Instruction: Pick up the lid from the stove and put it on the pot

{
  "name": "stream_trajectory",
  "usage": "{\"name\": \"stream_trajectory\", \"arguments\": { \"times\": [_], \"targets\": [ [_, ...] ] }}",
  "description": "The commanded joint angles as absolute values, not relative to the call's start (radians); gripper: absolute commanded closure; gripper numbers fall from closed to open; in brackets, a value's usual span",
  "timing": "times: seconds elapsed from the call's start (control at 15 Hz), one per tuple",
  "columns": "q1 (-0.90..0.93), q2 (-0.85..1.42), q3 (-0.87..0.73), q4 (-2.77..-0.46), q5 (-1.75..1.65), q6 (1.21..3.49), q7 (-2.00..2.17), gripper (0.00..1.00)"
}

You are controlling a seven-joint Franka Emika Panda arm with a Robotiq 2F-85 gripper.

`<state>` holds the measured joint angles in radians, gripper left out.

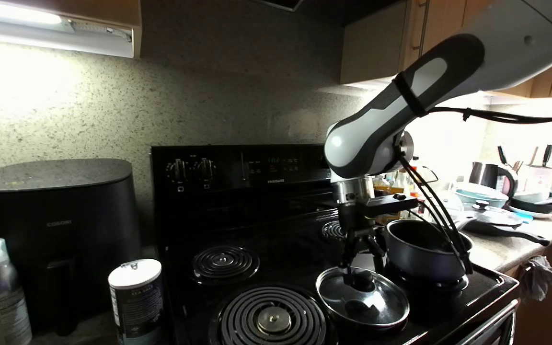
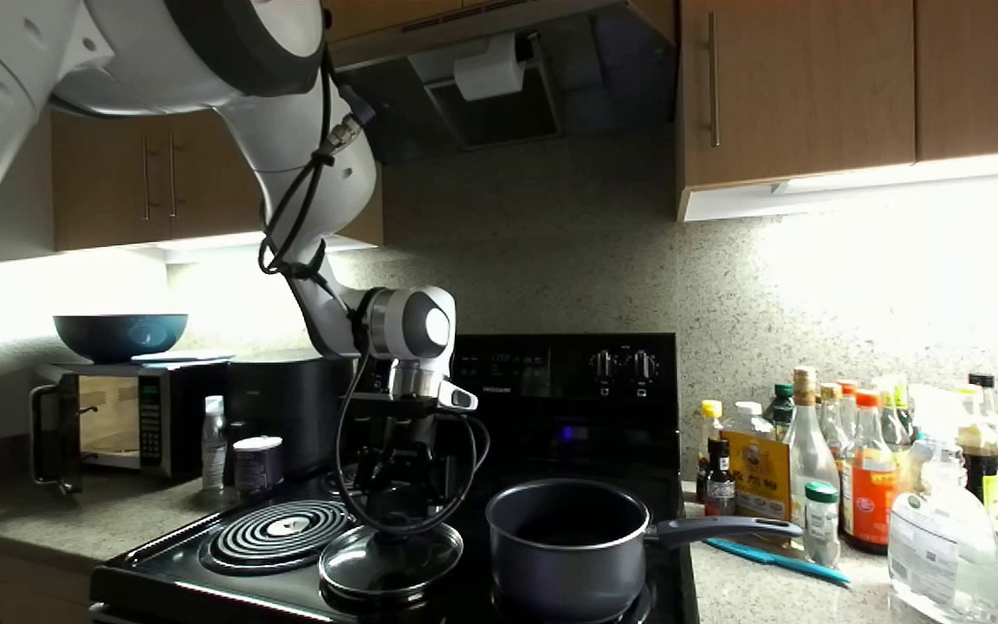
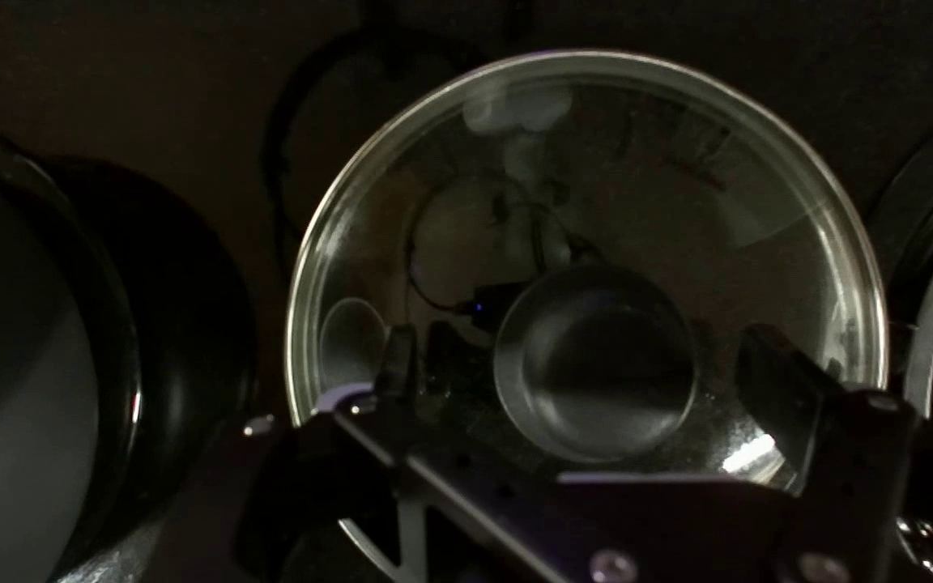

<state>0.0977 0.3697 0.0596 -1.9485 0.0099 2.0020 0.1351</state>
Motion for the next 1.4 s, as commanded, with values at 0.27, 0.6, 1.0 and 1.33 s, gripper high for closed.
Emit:
{"name": "stream_trajectory", "arguments": {
  "times": [0.27,0.6,1.0,1.33],
  "targets": [
    [0.101,0.369,0.057,-1.950,0.006,2.007,0.134,0.33],
    [0.104,0.370,0.056,-1.946,-0.001,2.007,0.139,0.66],
    [0.114,0.322,0.057,-1.978,-0.003,2.018,0.169,0.77],
    [0.134,0.171,0.083,-2.100,0.008,2.057,0.162,0.77]
  ]
}}
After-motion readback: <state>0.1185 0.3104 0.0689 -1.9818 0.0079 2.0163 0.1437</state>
